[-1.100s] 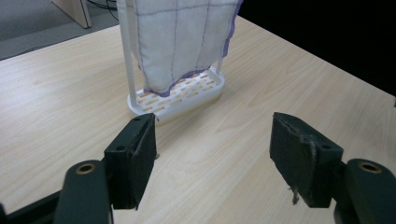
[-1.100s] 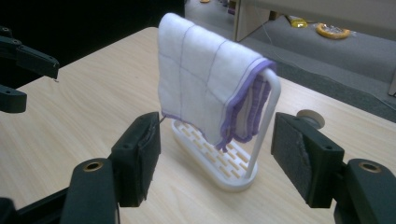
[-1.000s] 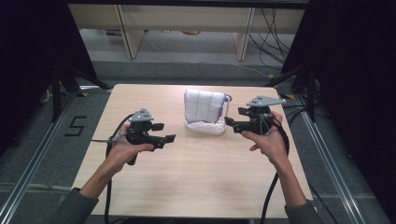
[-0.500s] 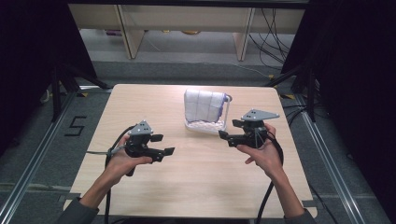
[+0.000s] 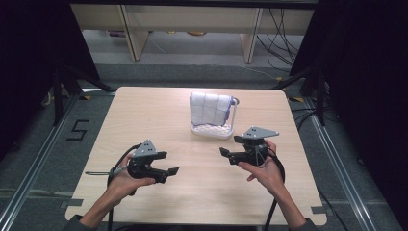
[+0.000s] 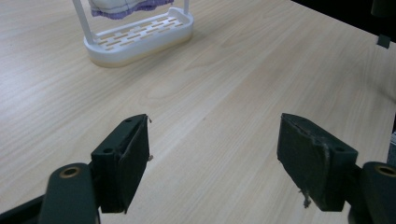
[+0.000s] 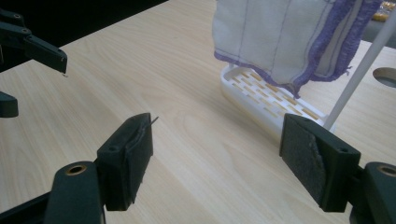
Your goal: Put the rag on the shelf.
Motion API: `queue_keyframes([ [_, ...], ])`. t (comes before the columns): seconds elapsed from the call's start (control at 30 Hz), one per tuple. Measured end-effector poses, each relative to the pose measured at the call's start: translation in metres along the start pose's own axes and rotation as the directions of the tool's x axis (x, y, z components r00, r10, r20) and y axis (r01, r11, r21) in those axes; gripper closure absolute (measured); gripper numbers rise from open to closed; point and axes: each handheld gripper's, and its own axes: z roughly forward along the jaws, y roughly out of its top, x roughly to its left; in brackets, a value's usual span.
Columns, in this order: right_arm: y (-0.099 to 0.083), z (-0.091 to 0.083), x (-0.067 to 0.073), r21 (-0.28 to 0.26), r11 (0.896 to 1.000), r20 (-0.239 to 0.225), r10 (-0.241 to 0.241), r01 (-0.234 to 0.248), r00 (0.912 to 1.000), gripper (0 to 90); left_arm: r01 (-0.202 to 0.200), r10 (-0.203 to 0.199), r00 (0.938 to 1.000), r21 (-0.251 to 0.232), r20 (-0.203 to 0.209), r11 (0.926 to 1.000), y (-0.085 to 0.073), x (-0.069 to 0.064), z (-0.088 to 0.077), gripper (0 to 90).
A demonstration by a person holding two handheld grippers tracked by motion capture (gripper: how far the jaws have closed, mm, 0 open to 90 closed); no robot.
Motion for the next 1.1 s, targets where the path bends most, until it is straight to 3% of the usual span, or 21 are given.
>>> queue_keyframes([
  [0.13,-0.003,0.002,0.007,0.008,1.000,-0.011,0.010,-0.010,0.9999,26.7,0.018,-0.018,0.9998,-0.007,0.005,0.9998,-0.007,-0.001,-0.002,24.8],
  [0.2,-0.005,0.003,0.010,0.013,1.000,-0.018,-0.007,0.007,0.9998,26.7,0.003,-0.003,1.0000,0.003,-0.008,1.0000,-0.012,-0.002,-0.004,24.9],
  [0.27,-0.006,0.001,0.013,0.025,1.000,-0.013,-0.001,0.002,0.9999,26.7,0.012,-0.012,0.9998,0.006,-0.013,0.9999,-0.017,-0.003,-0.006,24.8],
  [0.33,-0.008,0.002,0.014,0.022,0.999,-0.013,-0.027,0.027,0.9995,26.6,0.017,-0.017,0.9998,0.006,-0.006,0.9998,-0.023,-0.003,-0.007,24.8],
  [0.37,-0.010,0.001,0.019,0.036,0.999,-0.015,0.006,-0.006,0.9999,26.6,0.015,-0.015,0.9998,0.017,-0.012,0.9997,-0.028,-0.004,-0.009,24.8],
  [0.5,-0.014,0.002,0.021,0.044,0.999,-0.020,-0.015,0.016,0.9997,26.7,0.022,-0.021,0.9994,0.029,-0.026,0.9993,-0.039,-0.005,-0.008,24.8],
  [0.53,-0.016,0.003,0.023,0.039,0.999,-0.029,0.004,-0.003,0.9996,26.7,0.020,-0.019,0.9995,0.040,-0.026,0.9990,-0.042,-0.005,-0.008,24.8],
  [0.57,-0.017,0.003,0.021,0.045,0.999,-0.032,-0.015,0.017,0.9994,26.7,0.033,-0.032,0.9992,0.037,-0.023,0.9988,-0.044,-0.006,-0.007,24.9],
  [0.63,-0.019,0.003,0.024,0.044,0.999,-0.016,0.005,-0.005,0.9999,26.7,0.034,-0.034,0.9993,0.040,-0.017,0.9986,-0.047,-0.007,-0.007,24.9],
  [0.67,-0.020,0.003,0.022,0.055,0.998,-0.018,-0.020,0.021,0.9996,26.7,0.025,-0.024,0.9996,0.051,-0.017,0.9984,-0.048,-0.007,-0.008,24.9],
  [0.77,-0.026,0.004,0.024,0.055,0.998,-0.017,-0.020,0.021,0.9996,26.7,0.031,-0.030,0.9993,0.051,-0.022,0.9982,-0.053,-0.010,-0.009,24.9],
  [0.83,-0.031,0.002,0.028,0.075,0.997,-0.015,0.003,-0.002,0.9999,26.8,0.026,-0.025,0.9994,0.052,-0.022,0.9983,-0.058,-0.013,-0.009,25.0],
  [0.97,-0.036,0.001,0.028,0.086,0.996,-0.016,-0.019,0.020,0.9997,27.4,0.023,-0.021,0.9995,0.060,-0.023,0.9979,-0.063,-0.017,-0.008,25.2],
  [1.0,-0.039,0.001,0.031,0.090,0.996,-0.015,0.004,-0.003,0.9999,27.4,0.026,-0.025,0.9995,0.062,-0.018,0.9978,-0.065,-0.018,-0.008,25.2],
  [1.07,-0.042,0.000,0.031,0.097,0.995,-0.014,-0.023,0.024,0.9996,27.4,0.012,-0.011,0.9998,0.074,-0.017,0.9972,-0.067,-0.020,-0.009,25.3],
  [1.1,-0.045,-0.002,0.033,0.098,0.995,-0.020,-0.033,0.035,0.9992,27.1,0.014,-0.014,0.9998,0.056,-0.014,0.9983,-0.069,-0.021,-0.010,25.3],
])
